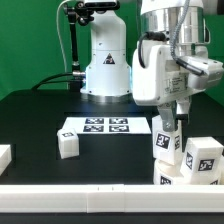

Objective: Assemble stool

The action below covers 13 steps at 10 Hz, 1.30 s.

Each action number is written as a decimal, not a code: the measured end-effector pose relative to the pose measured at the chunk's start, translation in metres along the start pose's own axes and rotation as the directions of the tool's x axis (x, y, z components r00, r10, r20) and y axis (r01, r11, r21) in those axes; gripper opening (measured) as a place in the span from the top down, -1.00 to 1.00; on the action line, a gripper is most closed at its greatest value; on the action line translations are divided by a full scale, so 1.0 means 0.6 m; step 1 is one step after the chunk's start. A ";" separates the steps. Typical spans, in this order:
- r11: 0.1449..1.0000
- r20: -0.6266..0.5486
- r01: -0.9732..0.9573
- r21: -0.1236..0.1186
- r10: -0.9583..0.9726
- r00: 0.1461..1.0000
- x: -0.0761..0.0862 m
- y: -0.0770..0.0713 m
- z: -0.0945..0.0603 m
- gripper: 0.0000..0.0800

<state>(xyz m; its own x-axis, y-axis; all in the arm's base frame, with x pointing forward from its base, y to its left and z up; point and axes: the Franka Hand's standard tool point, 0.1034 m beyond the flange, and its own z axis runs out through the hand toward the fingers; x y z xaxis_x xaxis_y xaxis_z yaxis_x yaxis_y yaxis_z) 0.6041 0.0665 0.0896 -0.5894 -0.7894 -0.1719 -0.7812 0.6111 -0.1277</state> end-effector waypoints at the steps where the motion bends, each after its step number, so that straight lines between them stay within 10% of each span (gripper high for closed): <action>1: 1.000 0.002 -0.008 -0.005 0.008 1.000 0.003 0.001 0.000 0.16; 6: 0.975 0.035 0.213 -0.070 -0.211 0.977 -0.018 -0.008 -0.034 -0.60; 11: 0.778 0.061 0.626 -0.053 -0.623 0.780 -0.018 -0.015 -0.047 -0.62; 13: 0.549 0.027 0.832 -0.077 -0.833 0.552 -0.016 -0.018 -0.045 -0.62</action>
Offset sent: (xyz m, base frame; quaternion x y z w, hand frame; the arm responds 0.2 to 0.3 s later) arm 0.0035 -0.0015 0.0219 -0.0592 0.0137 -0.1534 0.9863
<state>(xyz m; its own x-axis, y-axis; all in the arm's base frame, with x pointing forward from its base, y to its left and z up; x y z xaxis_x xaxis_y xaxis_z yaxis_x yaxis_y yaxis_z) 0.6126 0.0660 0.1193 0.3310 -0.9435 -0.0149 -0.9353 -0.3259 -0.1378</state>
